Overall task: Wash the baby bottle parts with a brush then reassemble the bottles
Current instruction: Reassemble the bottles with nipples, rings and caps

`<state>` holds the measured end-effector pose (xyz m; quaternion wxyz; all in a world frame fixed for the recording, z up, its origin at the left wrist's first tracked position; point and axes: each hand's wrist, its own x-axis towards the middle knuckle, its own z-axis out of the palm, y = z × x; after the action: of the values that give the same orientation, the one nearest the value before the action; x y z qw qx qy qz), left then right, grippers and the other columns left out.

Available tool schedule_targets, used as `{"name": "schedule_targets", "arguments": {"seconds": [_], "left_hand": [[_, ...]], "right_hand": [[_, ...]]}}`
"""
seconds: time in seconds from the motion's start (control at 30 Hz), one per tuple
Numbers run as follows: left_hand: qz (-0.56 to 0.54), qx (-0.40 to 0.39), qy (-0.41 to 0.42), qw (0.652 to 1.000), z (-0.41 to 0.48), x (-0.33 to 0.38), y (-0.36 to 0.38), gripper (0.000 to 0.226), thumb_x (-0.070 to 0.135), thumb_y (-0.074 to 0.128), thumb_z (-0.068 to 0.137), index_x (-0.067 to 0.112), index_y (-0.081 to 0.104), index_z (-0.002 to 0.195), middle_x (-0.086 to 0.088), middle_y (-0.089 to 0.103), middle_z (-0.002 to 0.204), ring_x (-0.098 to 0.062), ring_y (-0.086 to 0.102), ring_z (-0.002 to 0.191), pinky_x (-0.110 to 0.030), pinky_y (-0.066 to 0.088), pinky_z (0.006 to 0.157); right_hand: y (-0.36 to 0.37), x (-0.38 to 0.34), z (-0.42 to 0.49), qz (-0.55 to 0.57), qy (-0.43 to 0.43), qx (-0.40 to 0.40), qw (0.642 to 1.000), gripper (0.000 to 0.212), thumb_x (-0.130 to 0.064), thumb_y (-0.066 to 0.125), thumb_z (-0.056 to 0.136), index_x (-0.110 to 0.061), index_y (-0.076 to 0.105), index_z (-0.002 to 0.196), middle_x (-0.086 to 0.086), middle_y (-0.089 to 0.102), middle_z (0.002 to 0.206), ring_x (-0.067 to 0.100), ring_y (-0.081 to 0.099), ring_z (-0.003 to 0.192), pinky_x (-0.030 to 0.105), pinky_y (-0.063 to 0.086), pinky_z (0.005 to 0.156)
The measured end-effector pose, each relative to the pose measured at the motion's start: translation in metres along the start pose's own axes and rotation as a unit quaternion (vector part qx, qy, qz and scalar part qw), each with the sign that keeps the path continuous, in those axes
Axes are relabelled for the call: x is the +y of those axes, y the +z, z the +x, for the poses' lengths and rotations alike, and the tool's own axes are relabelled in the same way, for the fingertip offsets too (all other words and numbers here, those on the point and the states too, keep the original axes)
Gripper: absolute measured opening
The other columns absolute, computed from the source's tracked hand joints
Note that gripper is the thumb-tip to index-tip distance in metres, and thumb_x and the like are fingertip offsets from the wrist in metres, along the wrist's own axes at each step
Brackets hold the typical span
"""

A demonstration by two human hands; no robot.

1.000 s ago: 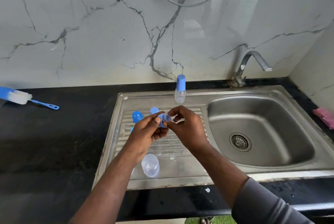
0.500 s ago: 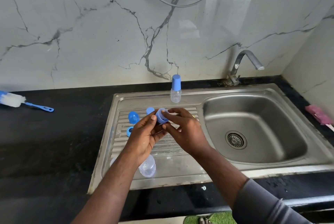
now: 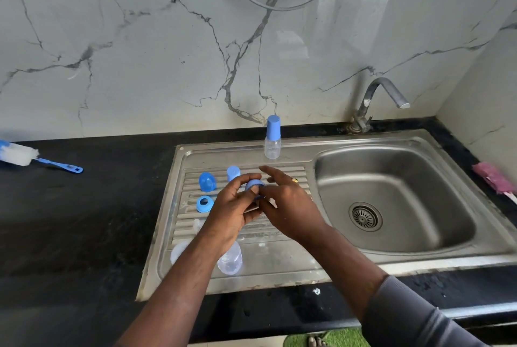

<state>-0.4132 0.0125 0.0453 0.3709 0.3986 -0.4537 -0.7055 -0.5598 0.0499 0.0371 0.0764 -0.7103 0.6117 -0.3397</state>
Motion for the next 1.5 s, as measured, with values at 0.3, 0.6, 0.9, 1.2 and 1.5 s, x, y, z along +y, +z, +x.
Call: {"name": "schedule_targets", "arguments": {"seconds": [0.3, 0.6, 0.9, 1.2, 1.5], "left_hand": [[0.037, 0.029, 0.028, 0.998, 0.001, 0.005, 0.008, 0.023, 0.017, 0.045, 0.107, 0.017, 0.067, 0.114, -0.01, 0.068, 0.082, -0.019, 0.057, 0.06, -0.032, 0.046, 0.057], [-0.201, -0.035, -0.074, 0.976, 0.0, 0.018, 0.004, 0.025, 0.015, 0.043, 0.106, 0.021, 0.067, 0.107, -0.006, 0.056, 0.072, -0.004, 0.034, 0.039, -0.015, 0.023, 0.036], [-0.028, -0.012, -0.045, 0.999, -0.003, 0.021, 0.005, 0.021, 0.027, 0.047, 0.105, 0.027, 0.068, 0.111, -0.009, 0.057, 0.072, -0.011, 0.034, 0.044, -0.022, 0.016, 0.045], [-0.074, 0.002, 0.058, 0.996, -0.001, 0.021, 0.005, 0.046, 0.015, 0.066, 0.084, 0.011, 0.059, 0.13, -0.012, 0.069, 0.11, -0.022, 0.07, 0.096, -0.03, 0.058, 0.078], [-0.136, -0.03, 0.092, 0.986, 0.005, 0.027, 0.007, 0.043, 0.009, 0.064, 0.081, 0.007, 0.06, 0.124, -0.01, 0.07, 0.095, -0.019, 0.069, 0.091, -0.028, 0.059, 0.081]], "right_hand": [[-0.004, -0.004, 0.0, 0.327, 0.101, 0.105, 0.934, 0.026, 0.005, 0.06, 0.083, -0.009, 0.078, 0.094, 0.001, 0.07, 0.124, 0.015, 0.067, 0.112, 0.034, 0.059, 0.081], [-0.008, -0.011, 0.006, 0.482, 0.239, 0.015, 0.843, 0.017, -0.01, 0.061, 0.098, -0.011, 0.072, 0.112, 0.011, 0.075, 0.094, 0.022, 0.071, 0.087, 0.044, 0.057, 0.083], [-0.014, -0.014, 0.012, 0.477, 0.237, 0.045, 0.845, 0.014, -0.004, 0.073, 0.089, -0.004, 0.074, 0.102, 0.013, 0.076, 0.09, 0.022, 0.07, 0.077, 0.037, 0.059, 0.077], [-0.011, -0.016, 0.017, 0.295, 0.19, 0.098, 0.931, 0.017, -0.009, 0.075, 0.087, -0.017, 0.077, 0.102, -0.008, 0.075, 0.093, 0.008, 0.072, 0.087, 0.032, 0.06, 0.08], [-0.016, -0.028, 0.024, 0.159, 0.076, 0.183, 0.967, 0.008, -0.011, 0.074, 0.088, -0.018, 0.071, 0.086, -0.01, 0.066, 0.093, 0.002, 0.063, 0.087, 0.011, 0.047, 0.07]]}}
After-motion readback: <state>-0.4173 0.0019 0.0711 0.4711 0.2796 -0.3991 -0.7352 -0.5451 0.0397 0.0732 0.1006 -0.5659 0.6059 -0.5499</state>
